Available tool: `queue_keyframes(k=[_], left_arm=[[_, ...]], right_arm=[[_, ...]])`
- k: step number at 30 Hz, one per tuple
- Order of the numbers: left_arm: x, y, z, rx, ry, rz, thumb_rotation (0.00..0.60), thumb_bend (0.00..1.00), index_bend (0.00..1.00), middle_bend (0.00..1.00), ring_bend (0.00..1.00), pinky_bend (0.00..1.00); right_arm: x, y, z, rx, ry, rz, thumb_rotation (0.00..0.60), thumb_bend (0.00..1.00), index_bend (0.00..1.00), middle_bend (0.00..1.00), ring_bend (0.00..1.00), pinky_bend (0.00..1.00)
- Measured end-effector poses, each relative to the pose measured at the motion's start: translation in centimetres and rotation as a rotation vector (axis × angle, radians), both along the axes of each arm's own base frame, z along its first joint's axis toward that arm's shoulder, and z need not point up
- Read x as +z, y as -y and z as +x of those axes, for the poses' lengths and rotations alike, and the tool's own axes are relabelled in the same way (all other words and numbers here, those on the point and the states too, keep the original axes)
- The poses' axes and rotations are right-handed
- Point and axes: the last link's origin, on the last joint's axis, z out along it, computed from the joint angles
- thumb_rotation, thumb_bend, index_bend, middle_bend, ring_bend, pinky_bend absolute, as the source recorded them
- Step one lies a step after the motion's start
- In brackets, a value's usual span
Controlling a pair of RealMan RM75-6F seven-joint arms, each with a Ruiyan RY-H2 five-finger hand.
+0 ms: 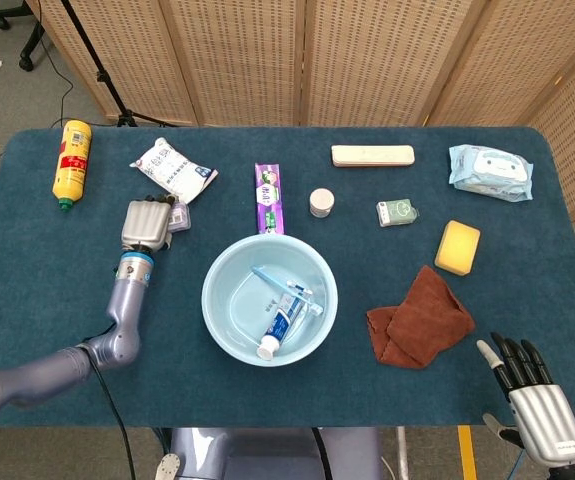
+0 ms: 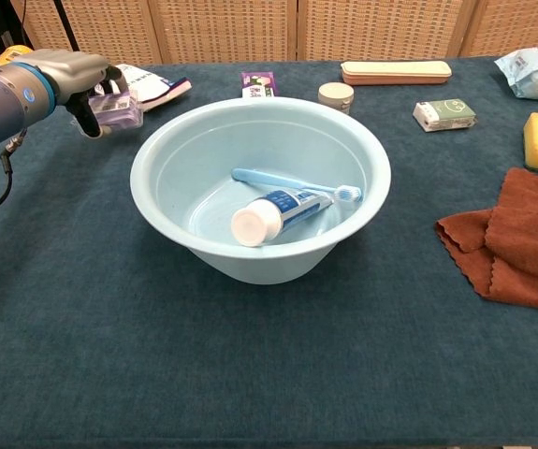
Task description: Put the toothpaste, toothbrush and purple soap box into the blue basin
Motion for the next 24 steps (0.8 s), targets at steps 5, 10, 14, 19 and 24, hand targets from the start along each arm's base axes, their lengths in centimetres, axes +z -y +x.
queue_keyframes(k=[5, 10, 14, 19, 24], left_arm=[[0.7, 0.4, 0.8, -0.017, 0.023, 0.005, 0.600, 0.43, 0.65, 0.31, 0.32, 0.43], [1.5, 1.1, 2.3, -0.059, 0.049, 0.003, 0.600, 0.43, 0.65, 0.31, 0.32, 0.43], [2.3, 1.8, 3.6, -0.097, 0.063, 0.003, 0.600, 0.43, 0.65, 0.31, 0.32, 0.43], [3.4, 2.7, 5.5, -0.147, 0.084, 0.007, 0.600, 0.43, 0.65, 0.31, 0.32, 0.43], [4.2, 3.8, 7.6, -0.197, 0.116, 0.001, 0.600, 0.43, 0.65, 0.31, 0.32, 0.43]], right_arm=[[0.1, 0.0, 0.1, 0.002, 0.006, -0.002, 0.600, 0.13, 0.00, 0.00, 0.00, 0.00], [0.3, -0.1, 0.2, 0.008, 0.014, -0.004, 0.600, 0.13, 0.00, 0.00, 0.00, 0.00], [0.4, -0.2, 0.3, 0.011, 0.019, -0.003, 0.600, 0.13, 0.00, 0.00, 0.00, 0.00], [0.6, -0.2, 0.4, 0.013, 0.029, -0.006, 0.600, 0.13, 0.00, 0.00, 0.00, 0.00], [0.7, -0.3, 0.4, 0.016, 0.035, -0.005, 0.600, 0.13, 0.00, 0.00, 0.00, 0.00]])
